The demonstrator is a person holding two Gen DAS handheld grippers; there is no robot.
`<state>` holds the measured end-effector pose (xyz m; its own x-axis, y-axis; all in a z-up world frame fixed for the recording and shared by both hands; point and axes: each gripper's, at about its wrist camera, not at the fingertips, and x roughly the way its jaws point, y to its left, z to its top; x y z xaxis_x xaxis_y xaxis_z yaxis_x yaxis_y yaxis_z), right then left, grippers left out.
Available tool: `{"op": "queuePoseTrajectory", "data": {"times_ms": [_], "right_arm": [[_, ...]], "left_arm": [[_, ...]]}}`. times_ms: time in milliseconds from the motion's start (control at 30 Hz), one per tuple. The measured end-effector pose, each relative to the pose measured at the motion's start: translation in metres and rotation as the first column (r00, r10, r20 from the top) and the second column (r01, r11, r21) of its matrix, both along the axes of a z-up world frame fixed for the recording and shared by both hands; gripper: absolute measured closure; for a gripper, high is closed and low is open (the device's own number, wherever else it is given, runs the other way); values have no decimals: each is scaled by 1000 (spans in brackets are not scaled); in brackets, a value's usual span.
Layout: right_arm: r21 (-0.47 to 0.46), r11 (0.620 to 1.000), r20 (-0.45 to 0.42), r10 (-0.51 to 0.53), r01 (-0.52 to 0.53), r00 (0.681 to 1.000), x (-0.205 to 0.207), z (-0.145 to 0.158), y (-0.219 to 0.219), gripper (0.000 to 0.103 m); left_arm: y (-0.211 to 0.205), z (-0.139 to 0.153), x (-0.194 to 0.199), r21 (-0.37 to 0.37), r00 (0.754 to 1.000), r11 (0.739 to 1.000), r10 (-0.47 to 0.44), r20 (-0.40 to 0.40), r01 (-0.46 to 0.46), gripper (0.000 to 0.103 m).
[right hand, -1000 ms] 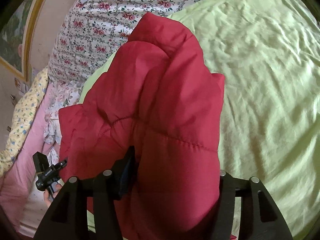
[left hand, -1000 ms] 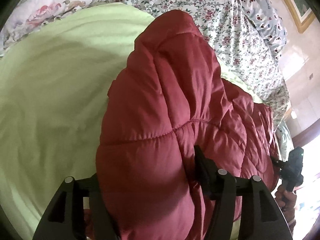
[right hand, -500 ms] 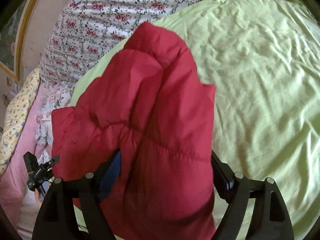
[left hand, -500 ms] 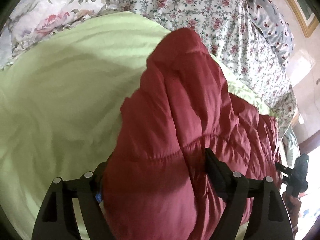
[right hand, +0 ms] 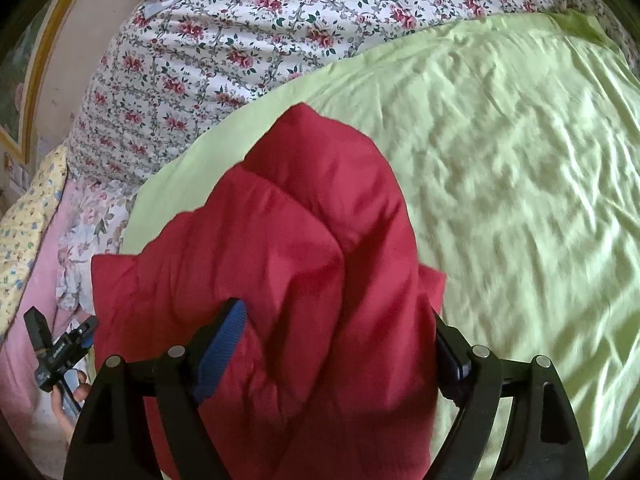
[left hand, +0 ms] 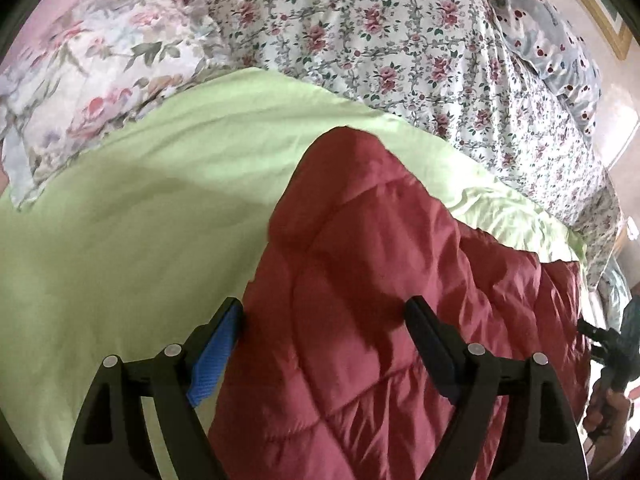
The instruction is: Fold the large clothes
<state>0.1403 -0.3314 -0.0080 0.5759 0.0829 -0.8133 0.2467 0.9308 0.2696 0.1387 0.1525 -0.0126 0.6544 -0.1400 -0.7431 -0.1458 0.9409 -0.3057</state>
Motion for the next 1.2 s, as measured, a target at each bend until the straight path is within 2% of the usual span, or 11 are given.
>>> {"op": "queuePoseTrajectory", "data": {"times_ms": [67, 200, 233, 267, 300, 333, 500, 633, 900, 1033, 1200], "right_arm": [[0, 1000, 4, -9, 9, 1000, 7, 1, -2, 17], [-36, 999, 34, -16, 17, 999, 19, 4, -1, 22], [-67, 998, 46, -14, 17, 999, 20, 6, 2, 29], [-98, 995, 47, -19, 24, 999, 21, 8, 5, 59], [-105, 994, 50, -24, 29, 998, 23, 9, 6, 75], [-104, 994, 63, -30, 37, 998, 24, 10, 6, 76], [-156, 982, 146, -79, 101, 986, 28, 20, 7, 87], [-216, 968, 116, -104, 127, 988, 44, 5, 3, 87], [-174, 972, 58, -150, 158, 987, 54, -24, -15, 84], [-190, 969, 52, -152, 159, 987, 55, -25, -14, 82], [-211, 963, 53, -158, 165, 986, 55, -26, -12, 79]], "left_arm": [[-4, -5, 15, 3, 1000, 1000, 5, -13, -5, 30], [-10, -18, 44, 18, 998, 1000, 19, -64, -18, 68], [-11, -19, 48, 12, 998, 1000, 19, -67, -18, 76], [-12, -20, 51, 11, 998, 1000, 19, -64, -18, 78], [-13, -17, 54, 16, 998, 1000, 21, -56, -20, 82], [-13, -14, 58, 18, 999, 1000, 23, -48, -22, 85], [-18, -7, 83, 44, 999, 999, 32, -19, -31, 86], [-24, -26, 103, 70, 998, 997, 35, -58, -30, 86], [-16, -55, 124, 18, 994, 999, 45, -103, -43, 81], [-16, -39, 112, -1, 995, 999, 42, -95, -42, 77], [-23, -3, 63, -1, 1000, 1000, 5, 8, -5, 60]]}}
